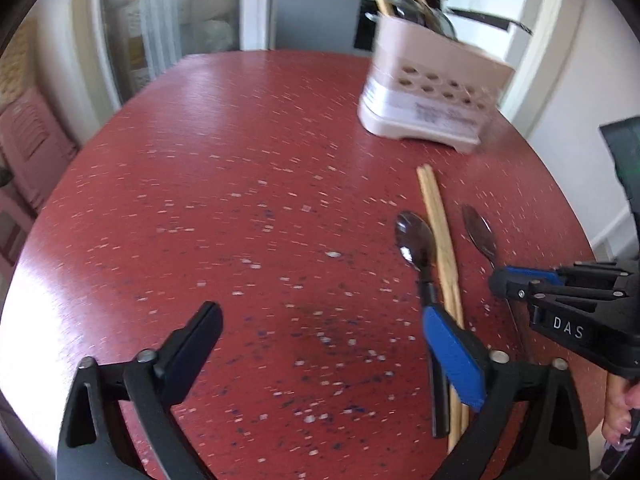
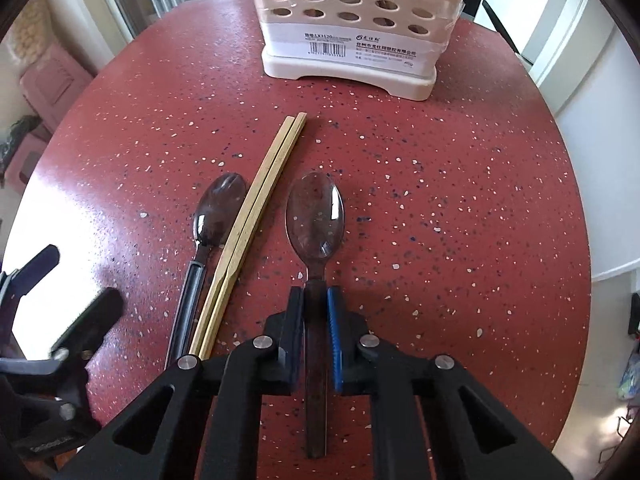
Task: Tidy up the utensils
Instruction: 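Grasp a dark spoon with the right tool while the left tool grasps another dark spoon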
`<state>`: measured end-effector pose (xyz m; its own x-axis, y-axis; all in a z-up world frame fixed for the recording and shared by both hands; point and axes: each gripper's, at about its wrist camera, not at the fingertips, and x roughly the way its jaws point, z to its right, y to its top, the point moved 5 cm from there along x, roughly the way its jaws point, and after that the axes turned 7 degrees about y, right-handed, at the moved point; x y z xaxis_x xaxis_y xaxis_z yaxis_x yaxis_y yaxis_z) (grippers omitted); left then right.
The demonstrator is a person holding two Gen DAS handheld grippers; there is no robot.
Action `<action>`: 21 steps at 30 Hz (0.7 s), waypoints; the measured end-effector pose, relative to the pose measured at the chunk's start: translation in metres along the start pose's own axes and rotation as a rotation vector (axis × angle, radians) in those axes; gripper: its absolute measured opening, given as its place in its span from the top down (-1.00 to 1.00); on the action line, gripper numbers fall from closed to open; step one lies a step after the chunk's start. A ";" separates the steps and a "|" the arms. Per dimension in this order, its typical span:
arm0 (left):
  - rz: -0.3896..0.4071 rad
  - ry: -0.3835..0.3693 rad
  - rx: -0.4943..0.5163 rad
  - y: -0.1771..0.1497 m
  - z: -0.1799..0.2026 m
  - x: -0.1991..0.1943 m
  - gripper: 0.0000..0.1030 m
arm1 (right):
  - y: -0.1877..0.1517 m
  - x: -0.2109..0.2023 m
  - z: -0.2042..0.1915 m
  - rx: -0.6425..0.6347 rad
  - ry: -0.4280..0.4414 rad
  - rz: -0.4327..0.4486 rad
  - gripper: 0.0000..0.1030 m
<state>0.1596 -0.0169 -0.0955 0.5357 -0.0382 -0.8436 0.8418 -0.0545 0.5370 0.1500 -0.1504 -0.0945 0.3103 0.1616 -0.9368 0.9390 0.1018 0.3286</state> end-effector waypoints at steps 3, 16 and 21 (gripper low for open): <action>-0.036 -0.021 0.034 0.002 0.012 0.008 -1.00 | -0.003 -0.001 0.007 0.017 0.051 0.013 0.76; -0.098 0.027 0.092 0.004 0.029 0.025 -1.00 | -0.010 -0.011 0.048 0.084 0.139 0.063 0.76; -0.118 0.028 0.103 0.008 0.030 0.029 -1.00 | -0.013 -0.014 0.057 0.094 0.166 0.069 0.76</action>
<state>0.1798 -0.0487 -0.1151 0.4359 0.0021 -0.9000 0.8887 -0.1589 0.4301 0.1418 -0.2097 -0.0928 0.3525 0.3258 -0.8773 0.9286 -0.0054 0.3711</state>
